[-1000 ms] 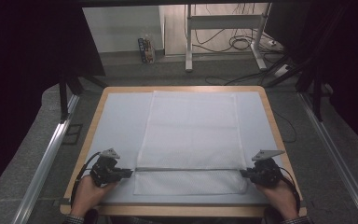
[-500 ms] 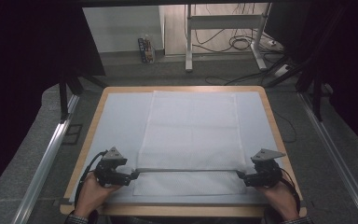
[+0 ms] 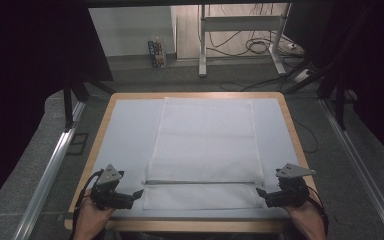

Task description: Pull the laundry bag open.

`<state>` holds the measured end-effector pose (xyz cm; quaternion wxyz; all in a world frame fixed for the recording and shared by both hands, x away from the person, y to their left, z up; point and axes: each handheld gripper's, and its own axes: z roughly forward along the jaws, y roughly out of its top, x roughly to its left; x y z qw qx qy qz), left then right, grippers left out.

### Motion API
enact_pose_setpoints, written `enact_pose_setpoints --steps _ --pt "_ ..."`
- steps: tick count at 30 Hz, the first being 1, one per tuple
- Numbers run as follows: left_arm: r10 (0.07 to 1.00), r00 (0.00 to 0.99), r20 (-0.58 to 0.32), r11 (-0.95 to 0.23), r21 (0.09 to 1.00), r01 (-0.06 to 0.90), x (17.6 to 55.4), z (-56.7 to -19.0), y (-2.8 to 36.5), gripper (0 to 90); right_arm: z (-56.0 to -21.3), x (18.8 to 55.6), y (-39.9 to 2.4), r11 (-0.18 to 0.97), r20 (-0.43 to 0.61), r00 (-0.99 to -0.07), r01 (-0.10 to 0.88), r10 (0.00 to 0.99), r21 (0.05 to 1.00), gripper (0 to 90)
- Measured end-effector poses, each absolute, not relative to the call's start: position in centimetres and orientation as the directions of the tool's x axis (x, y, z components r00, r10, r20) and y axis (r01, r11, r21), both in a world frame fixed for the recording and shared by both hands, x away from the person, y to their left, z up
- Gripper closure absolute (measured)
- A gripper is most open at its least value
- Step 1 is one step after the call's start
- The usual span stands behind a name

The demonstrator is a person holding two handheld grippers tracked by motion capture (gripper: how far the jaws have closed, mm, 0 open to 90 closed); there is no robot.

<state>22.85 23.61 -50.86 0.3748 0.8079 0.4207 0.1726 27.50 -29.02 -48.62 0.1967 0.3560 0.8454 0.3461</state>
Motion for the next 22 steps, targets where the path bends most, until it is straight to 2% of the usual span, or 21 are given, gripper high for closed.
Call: enact_pose_setpoints --steps 7,13,22 --pt "0.841 0.541 0.02 -0.377 0.74 0.557 21.5 -51.9 24.2 1.2 -49.1 26.4 -30.0 0.487 -0.061 -0.664 0.48 0.746 0.729 0.1" --pt "0.855 0.518 0.018 -0.365 0.73 0.577 21.1 -52.3 24.4 0.4 -49.9 26.1 -30.4 0.485 -0.024 -0.662 0.523 0.749 0.701 0.2" --pt "0.859 0.511 0.019 -0.37 0.713 0.595 21.3 -52.4 24.3 1.6 -50.2 26.2 -30.1 0.525 -0.055 -0.672 0.521 0.738 0.673 1.2"
